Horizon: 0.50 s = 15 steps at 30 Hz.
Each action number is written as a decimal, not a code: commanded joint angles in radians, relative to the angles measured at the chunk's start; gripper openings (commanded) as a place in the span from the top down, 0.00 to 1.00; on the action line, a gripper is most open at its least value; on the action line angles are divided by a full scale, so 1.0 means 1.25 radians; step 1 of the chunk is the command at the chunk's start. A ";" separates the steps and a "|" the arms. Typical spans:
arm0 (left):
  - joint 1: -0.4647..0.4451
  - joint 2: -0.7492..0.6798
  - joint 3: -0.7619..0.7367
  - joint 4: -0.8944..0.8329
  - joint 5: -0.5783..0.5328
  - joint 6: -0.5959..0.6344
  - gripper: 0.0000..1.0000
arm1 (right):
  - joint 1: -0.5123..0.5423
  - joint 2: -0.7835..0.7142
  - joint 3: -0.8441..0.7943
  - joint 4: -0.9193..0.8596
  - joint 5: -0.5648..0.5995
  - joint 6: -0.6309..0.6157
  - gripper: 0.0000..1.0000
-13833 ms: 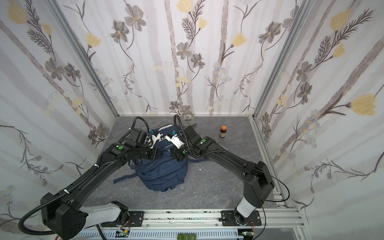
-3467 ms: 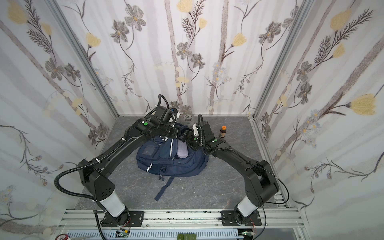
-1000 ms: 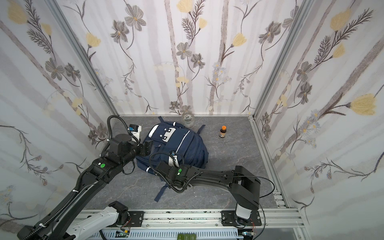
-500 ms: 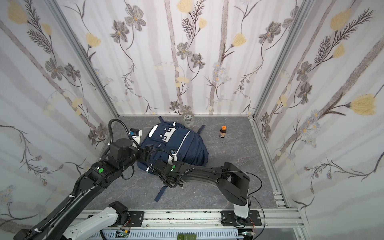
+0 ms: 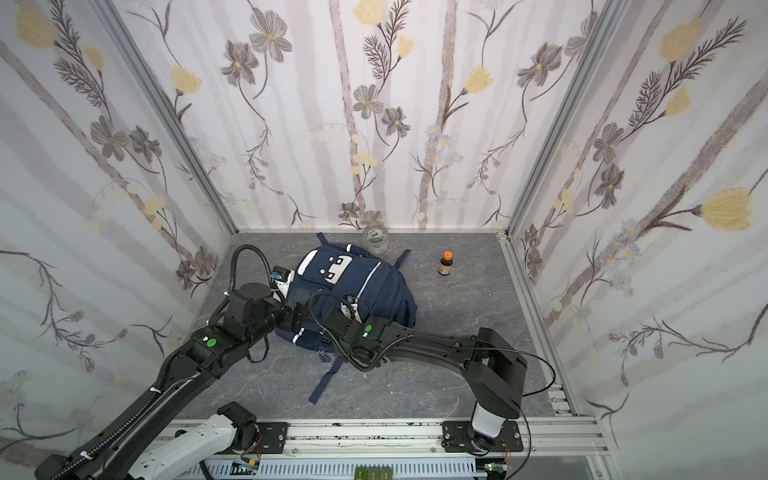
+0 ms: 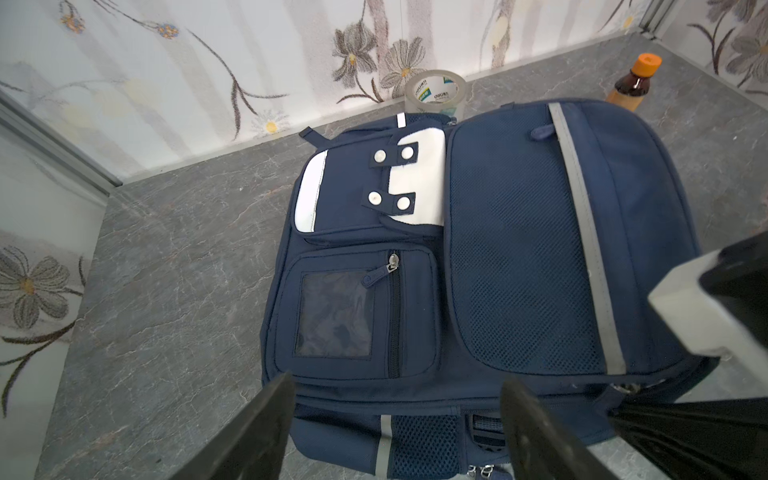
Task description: Pack the student bag
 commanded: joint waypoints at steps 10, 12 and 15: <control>0.035 0.043 -0.095 0.194 0.352 0.339 0.20 | -0.068 -0.104 -0.120 0.240 -0.300 -0.132 1.00; 0.035 0.048 -0.115 0.194 0.352 0.339 0.20 | -0.073 -0.118 -0.143 0.266 -0.320 -0.134 1.00; 0.034 0.081 -0.133 0.194 0.352 0.339 0.20 | -0.076 -0.139 -0.172 0.293 -0.336 -0.142 1.00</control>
